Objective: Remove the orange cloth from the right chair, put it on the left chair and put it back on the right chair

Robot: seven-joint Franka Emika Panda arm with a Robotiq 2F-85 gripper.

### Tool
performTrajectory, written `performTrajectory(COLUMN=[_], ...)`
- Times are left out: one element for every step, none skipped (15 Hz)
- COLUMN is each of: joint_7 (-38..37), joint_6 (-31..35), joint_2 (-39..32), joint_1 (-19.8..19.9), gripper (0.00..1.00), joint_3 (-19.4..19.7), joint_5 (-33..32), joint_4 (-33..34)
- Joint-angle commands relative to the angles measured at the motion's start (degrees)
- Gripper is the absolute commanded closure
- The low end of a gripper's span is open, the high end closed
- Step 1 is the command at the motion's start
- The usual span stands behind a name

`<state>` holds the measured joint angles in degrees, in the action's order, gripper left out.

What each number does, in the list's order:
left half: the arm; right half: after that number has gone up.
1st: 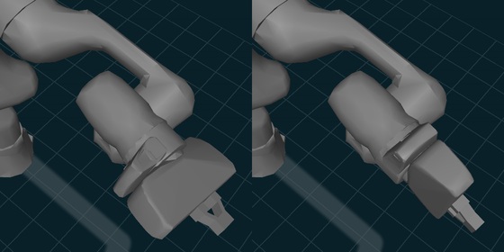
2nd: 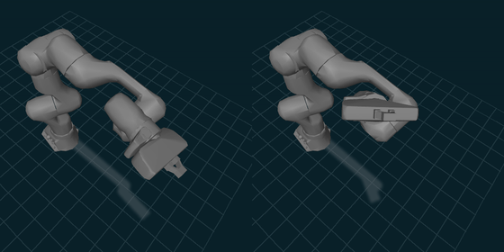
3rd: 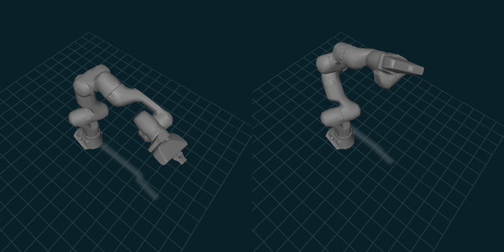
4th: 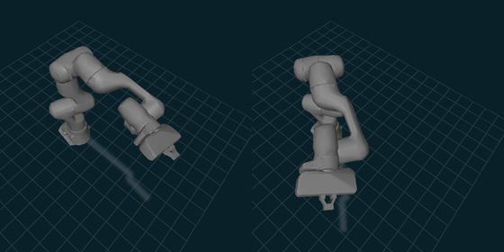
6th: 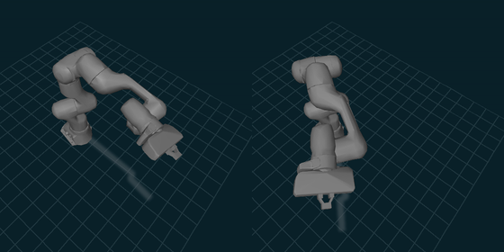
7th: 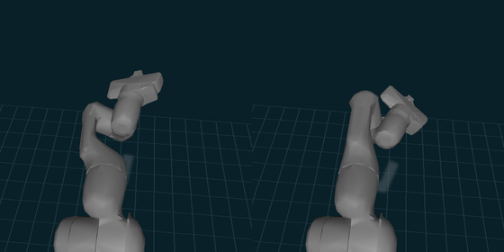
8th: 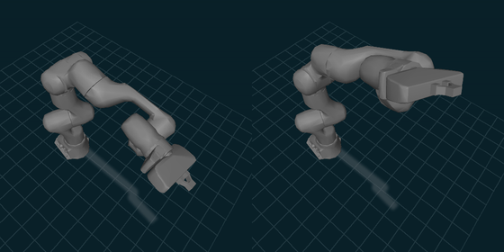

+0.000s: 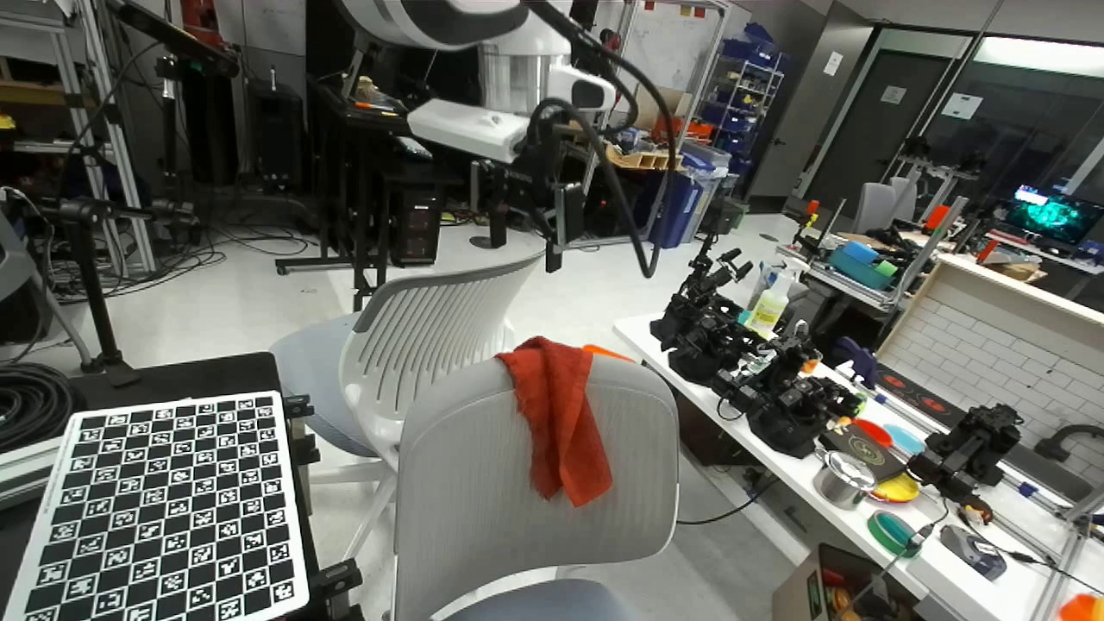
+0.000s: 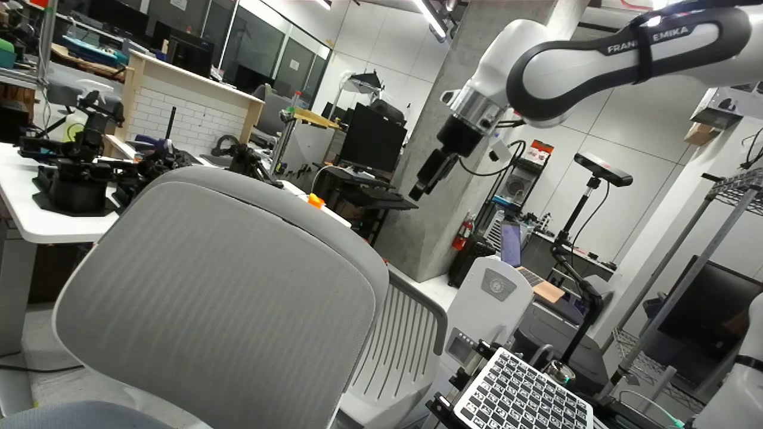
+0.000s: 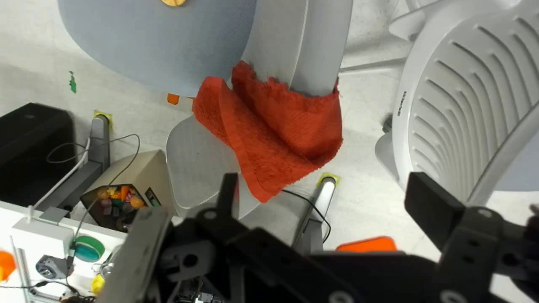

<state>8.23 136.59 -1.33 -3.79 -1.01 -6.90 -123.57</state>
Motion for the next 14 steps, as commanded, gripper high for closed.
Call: performTrajectory(joint_7=[-14.3,-18.5,-22.4,-25.6,-28.0,-29.6,-30.7,-31.3,-32.0,-32.4,-32.7,-32.9,-32.9,-33.1], joint_6=[5.1,6.0,6.3,5.5,5.0,4.7,4.4,4.1,3.8,3.4,3.0,2.6,2.1,1.7], joint_2=[-9.9,-12.0,-13.9,-15.8,-17.4,-19.0,-20.7,-22.4,-23.9,-25.4,-26.9,-28.3,-29.5,-30.6], joint_1=[-1.0,-1.8,-2.7,-3.7,-4.5,-5.1,-5.6,-5.7,-6.0,-6.1,-6.1,-6.0,-5.9,-6.0], gripper=[0.0,0.0,0.0,0.0,0.0,0.0,0.0,0.0,0.0,0.0,0.0,0.0,0.0,0.0], joint_3=[-1.1,-0.7,-0.1,0.3,0.7,1.1,1.5,1.8,2.4,2.8,3.4,3.9,4.4,4.9], joint_5=[-4.7,-6.4,-8.2,-9.3,-10.0,-10.1,-9.8,-9.0,-8.7,-8.3,-8.0,-7.7,-7.5,-7.5], joint_4=[6.1,7.3,8.6,10.0,11.1,12.2,13.4,14.8,16.2,17.8,19.4,20.8,22.1,23.2])
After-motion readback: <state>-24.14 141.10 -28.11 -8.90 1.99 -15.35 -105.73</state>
